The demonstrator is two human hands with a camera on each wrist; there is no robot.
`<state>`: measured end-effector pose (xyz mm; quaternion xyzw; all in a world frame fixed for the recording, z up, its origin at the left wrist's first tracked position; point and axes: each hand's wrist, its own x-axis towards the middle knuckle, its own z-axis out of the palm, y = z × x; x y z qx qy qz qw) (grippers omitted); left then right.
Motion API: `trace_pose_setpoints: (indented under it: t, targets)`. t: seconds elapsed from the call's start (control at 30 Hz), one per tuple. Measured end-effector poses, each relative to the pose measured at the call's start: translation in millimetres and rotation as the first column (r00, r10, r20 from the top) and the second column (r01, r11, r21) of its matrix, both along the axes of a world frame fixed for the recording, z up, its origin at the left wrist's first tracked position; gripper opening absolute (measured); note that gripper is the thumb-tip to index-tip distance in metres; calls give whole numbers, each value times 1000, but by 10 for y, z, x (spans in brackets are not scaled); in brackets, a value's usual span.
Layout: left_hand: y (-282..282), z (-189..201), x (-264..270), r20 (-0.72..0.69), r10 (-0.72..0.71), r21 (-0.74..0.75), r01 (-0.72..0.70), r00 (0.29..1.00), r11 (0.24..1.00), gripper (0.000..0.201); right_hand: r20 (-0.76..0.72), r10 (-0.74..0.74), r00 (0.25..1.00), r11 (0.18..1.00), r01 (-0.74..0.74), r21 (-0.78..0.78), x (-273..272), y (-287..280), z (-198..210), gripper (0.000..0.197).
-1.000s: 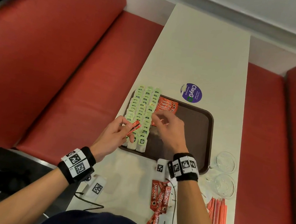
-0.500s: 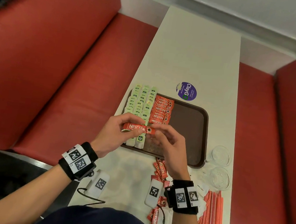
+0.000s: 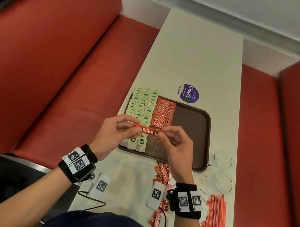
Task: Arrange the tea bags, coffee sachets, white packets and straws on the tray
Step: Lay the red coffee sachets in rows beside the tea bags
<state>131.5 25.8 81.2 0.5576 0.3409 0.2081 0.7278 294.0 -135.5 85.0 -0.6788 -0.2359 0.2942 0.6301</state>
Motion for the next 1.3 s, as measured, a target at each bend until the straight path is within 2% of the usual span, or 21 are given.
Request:
trace_pose_setpoints:
  t: [0.03, 0.1, 0.17, 0.2, 0.23, 0.3, 0.4, 0.53, 0.63, 0.77, 0.83, 0.93, 1.17, 1.3]
  targets:
    - [-6, -10, 15, -6, 6, 1, -6, 1000, 1000, 30, 54, -7, 999, 999, 9, -44, -5, -5, -26, 15]
    - [-14, -34, 41, -37, 7, 29, -6, 999, 1000, 24, 315, 31, 948, 985, 25, -173, -9, -15, -94, 16]
    - [-24, -57, 63, -69, -7, 61, 11, 998, 998, 20, 606, 180, 775, 955, 12, -298, -16, -14, -154, 26]
    - [-32, -63, 75, -80, -18, 78, 25, 997, 997, 20, 690, 254, 678, 941, -7, -340, -16, -3, -181, 31]
    - [-39, -69, 88, -90, -29, 93, 37, 996, 995, 19, 739, 301, 602, 931, -18, -364, -17, 15, -203, 34]
    - [-55, -77, 122, -103, -38, 109, 49, 994, 993, 19, 805, 324, 496, 930, -11, -368, -24, 47, -240, 31]
    - [-63, -103, 158, -118, -35, 133, 50, 992, 990, 18, 867, 279, 414, 950, 16, -313, -3, 79, -300, 25]
    - [1, -224, 151, -174, -18, 249, 61, 985, 967, 12, 849, 301, 435, 941, 11, -339, 147, 103, -419, 22]
    - [130, -400, 91, -306, 69, 397, 62, 950, 916, 5, 798, 327, 506, 915, 40, -401, 365, 119, -576, 22]
    - [308, -756, -22, -461, 186, 488, 72, 868, 870, 10, 685, 411, 602, 840, 44, -542, 697, 235, -871, 22]
    - [360, -945, -72, -547, 181, 469, 121, 817, 875, 22, 635, 469, 614, 793, 24, -609, 803, 343, -1002, 23]
    - [375, -1149, -111, -638, 129, 403, 186, 759, 896, 38, 605, 535, 590, 750, -1, -661, 905, 509, -1138, 22]
    - [327, -1286, -128, -651, 80, 347, 202, 755, 916, 53, 584, 563, 585, 729, -19, -684, 982, 721, -1302, 24]
    - [321, -1269, -146, -642, 97, 366, 193, 760, 910, 52, 559, 552, 619, 725, -25, -688, 998, 733, -1333, 25]
